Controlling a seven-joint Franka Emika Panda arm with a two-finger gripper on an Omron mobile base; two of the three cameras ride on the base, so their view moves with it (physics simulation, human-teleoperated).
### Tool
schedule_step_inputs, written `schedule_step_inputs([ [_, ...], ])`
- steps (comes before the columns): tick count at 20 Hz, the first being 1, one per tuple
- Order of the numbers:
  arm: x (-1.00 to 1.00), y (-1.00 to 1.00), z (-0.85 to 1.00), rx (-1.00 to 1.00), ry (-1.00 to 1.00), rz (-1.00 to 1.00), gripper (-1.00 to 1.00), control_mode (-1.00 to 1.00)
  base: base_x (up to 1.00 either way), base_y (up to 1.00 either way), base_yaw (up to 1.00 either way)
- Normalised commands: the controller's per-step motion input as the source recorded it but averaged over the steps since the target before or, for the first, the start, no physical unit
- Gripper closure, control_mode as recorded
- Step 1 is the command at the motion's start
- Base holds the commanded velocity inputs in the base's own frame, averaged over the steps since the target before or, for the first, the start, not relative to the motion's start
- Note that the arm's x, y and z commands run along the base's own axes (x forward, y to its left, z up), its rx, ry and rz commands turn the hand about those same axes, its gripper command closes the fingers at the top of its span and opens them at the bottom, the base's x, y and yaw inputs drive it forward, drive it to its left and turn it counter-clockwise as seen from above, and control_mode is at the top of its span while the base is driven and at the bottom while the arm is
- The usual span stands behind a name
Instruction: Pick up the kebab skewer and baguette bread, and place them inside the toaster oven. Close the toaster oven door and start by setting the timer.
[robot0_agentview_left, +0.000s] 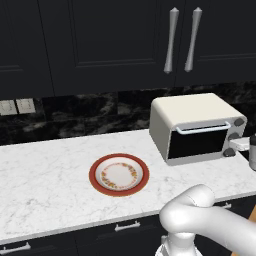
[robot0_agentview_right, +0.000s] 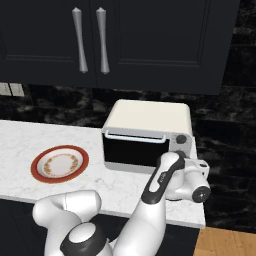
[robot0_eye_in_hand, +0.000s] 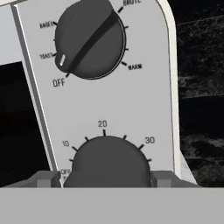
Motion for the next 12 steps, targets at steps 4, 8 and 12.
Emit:
schedule_step_inputs([
  [4, 0.00, 0.00, 0.00, 0.00, 0.00, 0.00, 1.00, -1.00, 0.00, 0.00, 0.00],
  [8, 0.00, 0.00, 0.00, 0.00, 0.00, 0.00, 1.00, -1.00, 0.00, 0.00, 0.00],
  [12, -0.20, 0.00, -0.01, 0.00, 0.00, 0.00, 1.00, -1.00, 0.00, 0.00, 0.00],
])
